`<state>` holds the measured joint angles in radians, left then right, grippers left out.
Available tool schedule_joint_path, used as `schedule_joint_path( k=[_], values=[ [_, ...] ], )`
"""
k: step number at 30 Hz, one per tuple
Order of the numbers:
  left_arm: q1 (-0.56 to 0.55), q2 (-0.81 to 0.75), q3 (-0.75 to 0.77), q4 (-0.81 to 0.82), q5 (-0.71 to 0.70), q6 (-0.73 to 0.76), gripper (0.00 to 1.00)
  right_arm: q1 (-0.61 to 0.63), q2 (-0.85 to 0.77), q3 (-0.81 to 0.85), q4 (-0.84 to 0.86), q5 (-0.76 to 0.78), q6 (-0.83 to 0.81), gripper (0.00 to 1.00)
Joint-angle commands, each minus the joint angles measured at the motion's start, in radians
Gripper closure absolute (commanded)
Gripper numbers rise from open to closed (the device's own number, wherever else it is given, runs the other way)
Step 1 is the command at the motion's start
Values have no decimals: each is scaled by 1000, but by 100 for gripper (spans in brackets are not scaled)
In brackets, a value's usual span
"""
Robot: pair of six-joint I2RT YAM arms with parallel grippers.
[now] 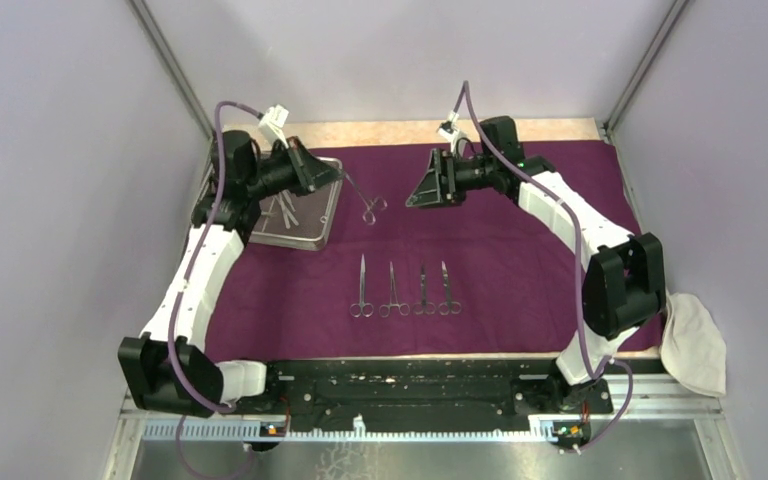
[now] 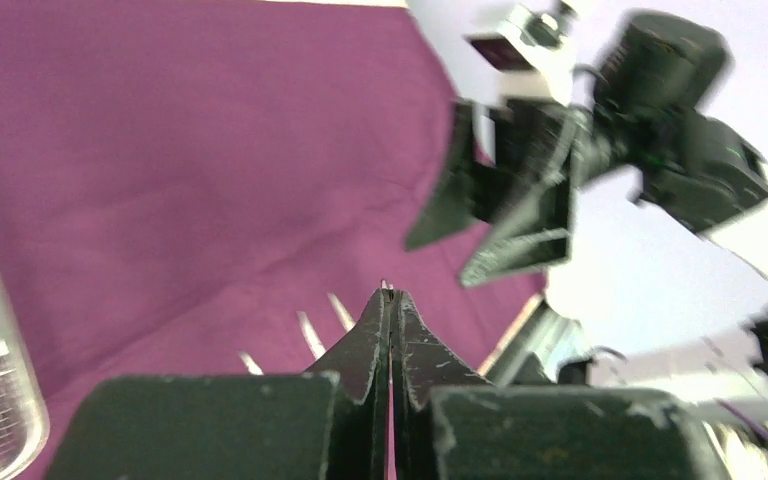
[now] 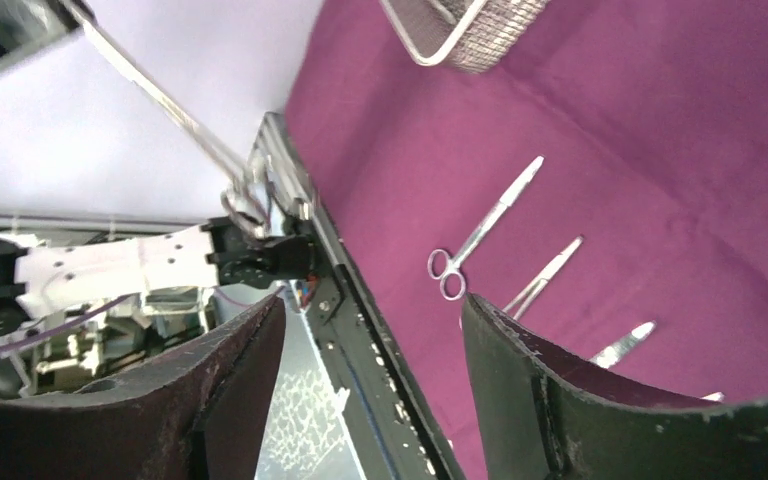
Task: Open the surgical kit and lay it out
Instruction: Place the medical item in the surgical kit.
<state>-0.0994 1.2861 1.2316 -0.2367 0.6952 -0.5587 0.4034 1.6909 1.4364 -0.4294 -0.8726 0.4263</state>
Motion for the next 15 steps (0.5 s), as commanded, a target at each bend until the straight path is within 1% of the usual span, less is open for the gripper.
schedule_joint_path(
  k=[1, 5, 8, 12, 13, 15],
  values=[
    [-49, -59, -88, 273, 253, -134, 100, 6, -50, 43, 162, -141, 77, 33],
    [-80, -81, -125, 322, 303, -197, 100, 18, -85, 15, 267, -196, 159, 28],
    [-97, -94, -146, 336, 328, -221, 100, 54, -96, -17, 402, -242, 240, 27],
    [-113, -109, -164, 347, 337, -238, 100, 117, -110, -74, 622, -285, 383, 28],
    [-115, -111, -165, 347, 340, -241, 100, 133, -111, -84, 657, -285, 407, 29],
    [-121, -114, -167, 349, 347, -246, 100, 157, -109, -93, 671, -276, 418, 33]
  ],
)
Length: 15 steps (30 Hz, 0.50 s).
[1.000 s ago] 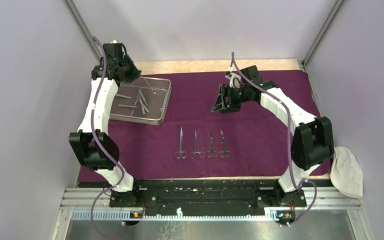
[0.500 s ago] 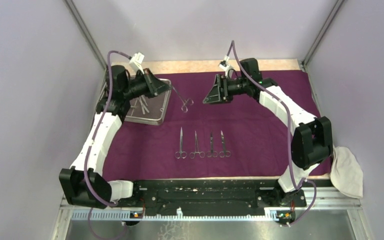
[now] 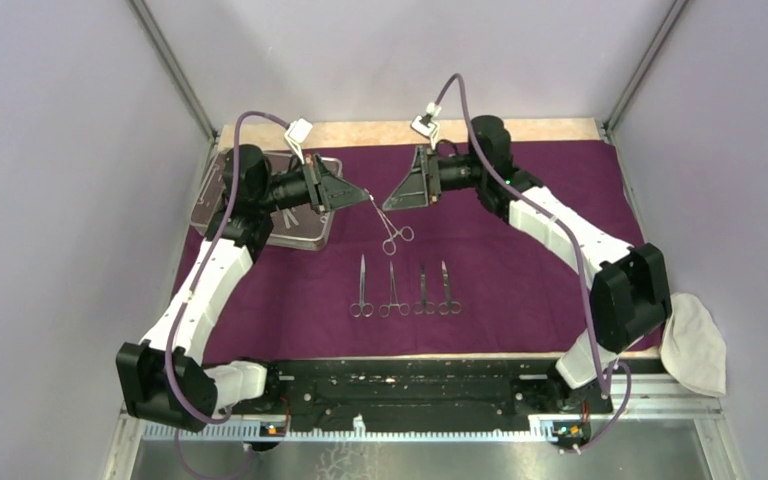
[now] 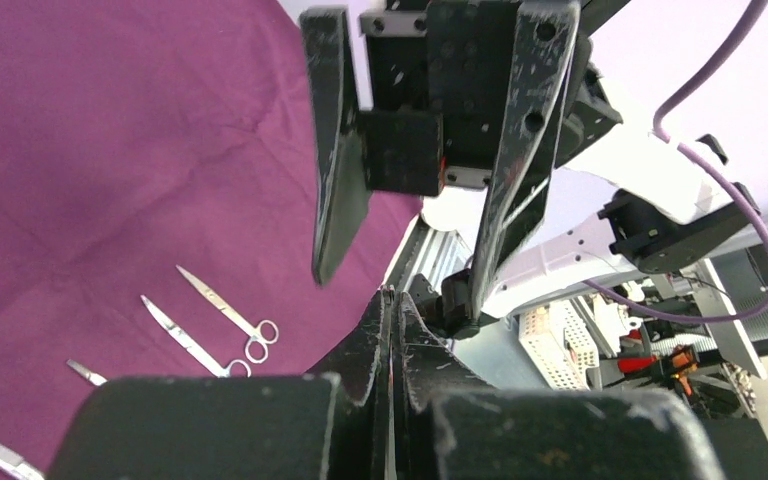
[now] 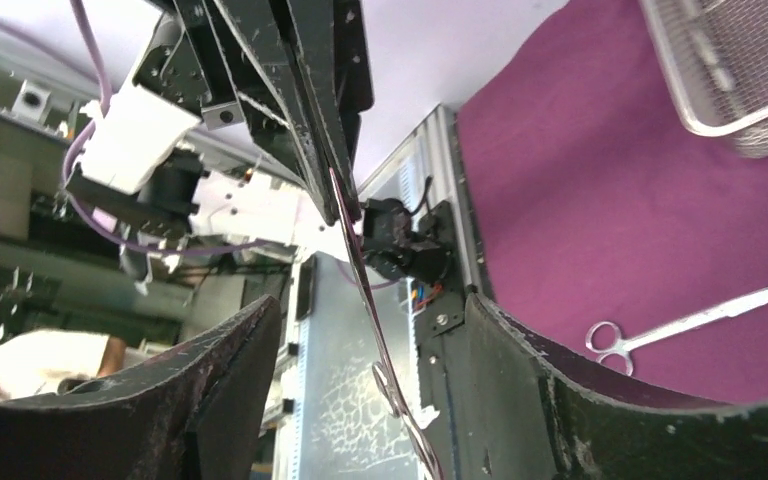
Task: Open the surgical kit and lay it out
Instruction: Place the medical item in the surgical kit.
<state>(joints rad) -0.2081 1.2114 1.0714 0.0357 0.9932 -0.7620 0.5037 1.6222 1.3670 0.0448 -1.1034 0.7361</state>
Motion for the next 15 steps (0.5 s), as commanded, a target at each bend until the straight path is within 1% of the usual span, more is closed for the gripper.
schedule_joint_path(
  k=[1, 4, 6, 8, 11, 13, 15],
  values=[
    [-15, -42, -9, 79, 50, -46, 100, 67, -37, -28, 200, -43, 110, 35],
    [-20, -45, -14, 83, 55, -49, 100, 98, -30, -36, 207, -42, 115, 42],
    [-22, -47, -16, 79, 62, -49, 100, 113, -30, -39, 211, -41, 117, 49],
    [-24, -45, -14, 71, 64, -42, 100, 116, -36, -49, 234, -43, 132, 64],
    [-24, -45, -9, 59, 63, -29, 100, 116, -46, -76, 278, -39, 164, 83],
    [-24, -42, -8, 72, 60, -42, 100, 115, -42, -92, 312, -38, 193, 100],
    [-24, -44, -12, 91, 51, -55, 100, 113, -45, -110, 328, -20, 207, 100]
  ],
)
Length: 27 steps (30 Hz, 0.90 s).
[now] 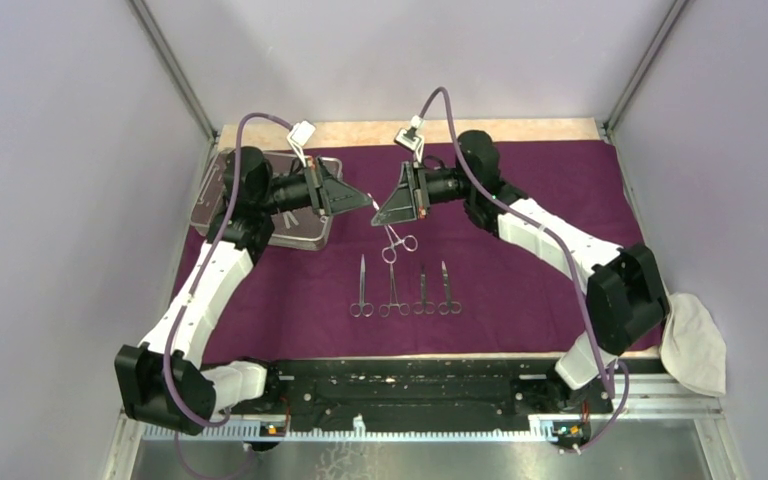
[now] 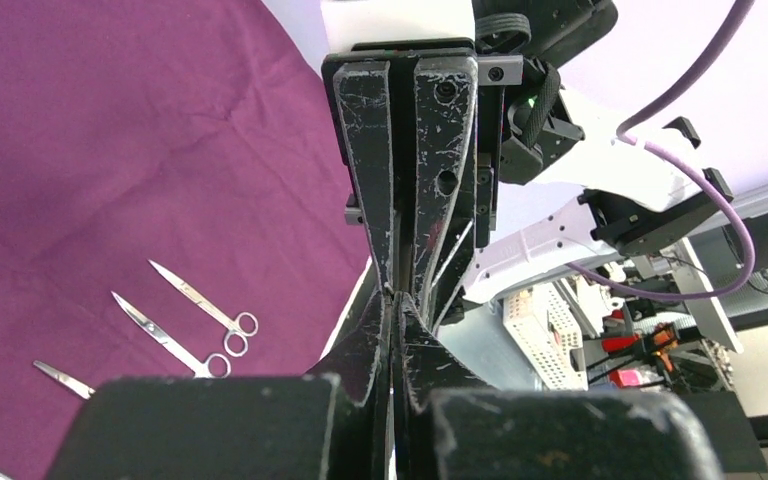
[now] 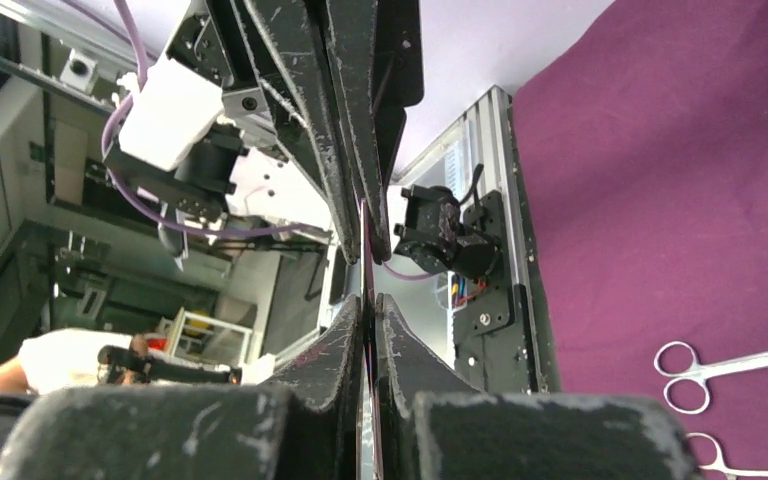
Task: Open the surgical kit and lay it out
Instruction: Place the medical item in the surgical kit.
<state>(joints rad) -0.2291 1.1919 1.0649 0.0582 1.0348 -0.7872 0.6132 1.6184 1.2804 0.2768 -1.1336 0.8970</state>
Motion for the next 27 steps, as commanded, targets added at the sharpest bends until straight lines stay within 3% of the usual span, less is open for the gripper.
schedule_joint_path(
  k=[1, 3, 4, 6, 11, 20, 27],
  values=[
    [-3, -24, -8, 68, 1, -28, 92, -4, -54, -42, 105, 29, 46, 100],
    [3, -27, -14, 47, 9, -21, 40, -29, -88, -103, 187, 67, 76, 100],
    [4, -34, -24, 27, 12, -11, 26, -43, -107, -135, 233, 82, 96, 100],
    [2, -66, -80, 58, 5, -35, 14, -66, -138, -187, 307, 102, 117, 100],
    [-26, -173, -294, 383, 10, -229, 15, -95, -175, -220, 325, 137, 94, 100],
    [-201, -177, -361, 457, -97, -214, 16, -101, -194, -202, 293, 222, 55, 100],
    [-258, -109, -345, 451, -111, -199, 32, -91, -208, -202, 286, 248, 53, 100]
  ],
)
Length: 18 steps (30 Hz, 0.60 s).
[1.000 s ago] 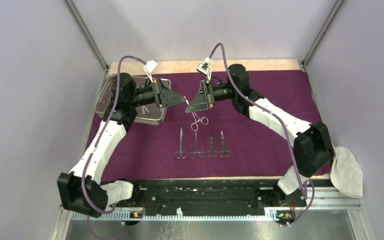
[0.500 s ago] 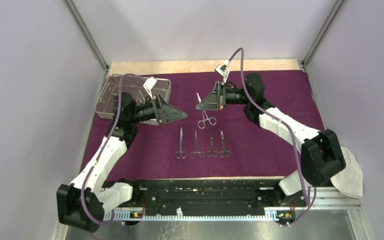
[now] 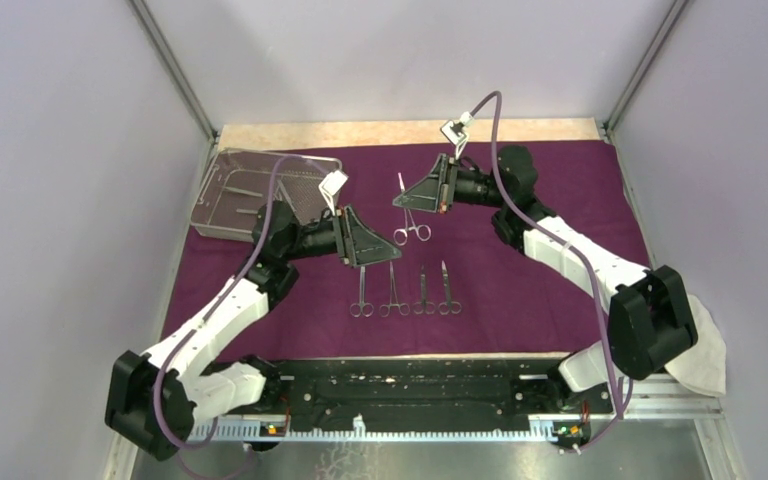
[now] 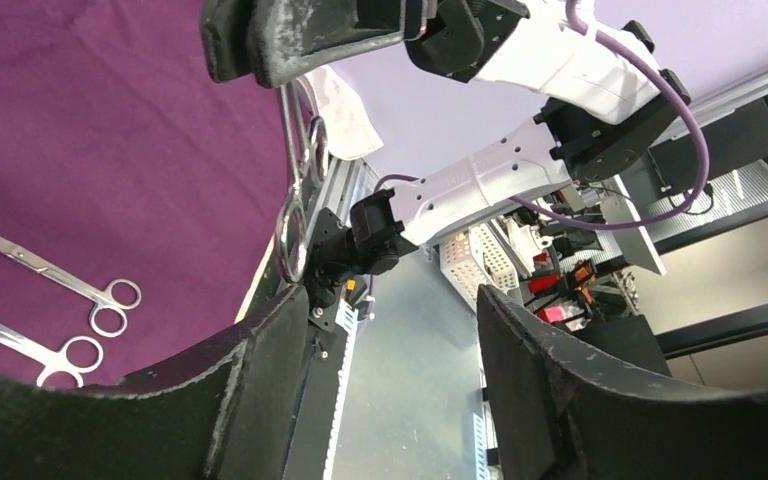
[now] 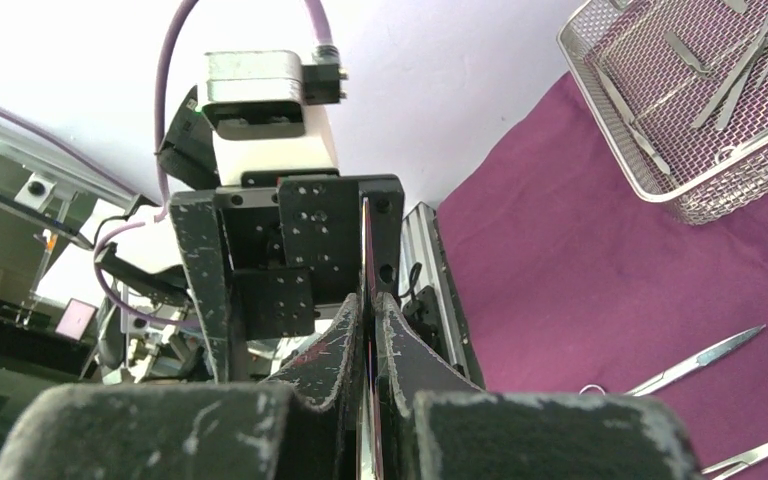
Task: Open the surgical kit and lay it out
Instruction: Place the medical item in the surgical kit.
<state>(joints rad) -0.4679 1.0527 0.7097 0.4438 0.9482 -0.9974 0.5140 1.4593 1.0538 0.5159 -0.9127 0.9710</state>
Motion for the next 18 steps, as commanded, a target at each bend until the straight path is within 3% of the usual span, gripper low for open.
schedule_joint_path(
  k=[1, 12, 18],
  values=[
    [-21, 39, 13, 66, -24, 12, 37, 10, -52, 27, 38, 30, -27, 100],
    [-27, 92, 52, 57, -71, 23, 56, 16, -70, 31, -1, 44, -39, 100],
    [-27, 115, 56, 131, -100, -17, 58, 17, -75, 30, -17, 44, -46, 100]
  ],
)
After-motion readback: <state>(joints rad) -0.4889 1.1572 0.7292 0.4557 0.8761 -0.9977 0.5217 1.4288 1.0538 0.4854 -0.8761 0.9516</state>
